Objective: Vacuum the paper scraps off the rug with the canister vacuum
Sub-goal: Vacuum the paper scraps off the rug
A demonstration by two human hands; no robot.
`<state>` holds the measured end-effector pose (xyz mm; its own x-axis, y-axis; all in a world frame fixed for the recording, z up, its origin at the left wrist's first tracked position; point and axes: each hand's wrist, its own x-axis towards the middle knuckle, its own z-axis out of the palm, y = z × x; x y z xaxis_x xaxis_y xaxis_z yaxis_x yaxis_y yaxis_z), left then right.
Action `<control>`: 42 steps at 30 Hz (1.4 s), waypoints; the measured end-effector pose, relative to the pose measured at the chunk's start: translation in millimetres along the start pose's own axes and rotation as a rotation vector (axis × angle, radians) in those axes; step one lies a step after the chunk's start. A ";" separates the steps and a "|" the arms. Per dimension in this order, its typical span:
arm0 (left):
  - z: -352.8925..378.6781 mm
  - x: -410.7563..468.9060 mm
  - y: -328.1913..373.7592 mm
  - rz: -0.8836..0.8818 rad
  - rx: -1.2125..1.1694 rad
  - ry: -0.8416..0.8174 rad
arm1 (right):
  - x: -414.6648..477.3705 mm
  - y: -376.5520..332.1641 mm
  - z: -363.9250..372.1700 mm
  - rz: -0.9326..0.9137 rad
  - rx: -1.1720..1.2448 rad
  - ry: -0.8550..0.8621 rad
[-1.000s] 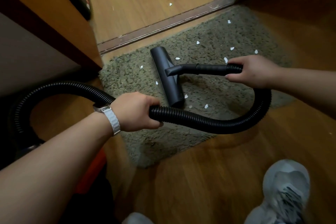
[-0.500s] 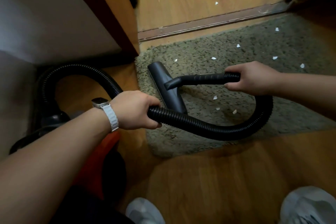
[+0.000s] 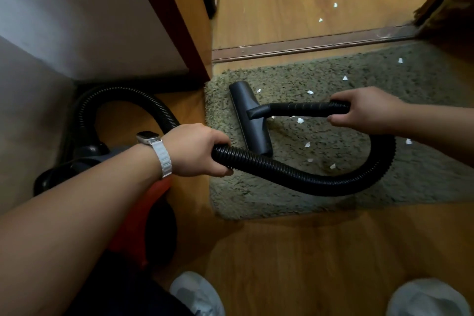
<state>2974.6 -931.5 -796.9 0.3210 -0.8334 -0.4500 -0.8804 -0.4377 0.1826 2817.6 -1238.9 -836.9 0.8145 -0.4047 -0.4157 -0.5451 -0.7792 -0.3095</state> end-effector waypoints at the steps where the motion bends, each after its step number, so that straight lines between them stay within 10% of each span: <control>1: -1.5 2.9 3.7 -0.004 -0.003 0.005 | -1.2 5.8 -2.8 0.007 -0.002 0.006; 42: -2.7 106.4 148.1 0.125 -0.086 -0.046 | -81.8 203.2 -38.9 0.317 0.165 0.038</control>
<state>2879.3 -1085.9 -815.4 0.1926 -0.8677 -0.4583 -0.8787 -0.3604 0.3130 2648.0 -1382.8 -832.5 0.6046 -0.6343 -0.4818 -0.7943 -0.5254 -0.3051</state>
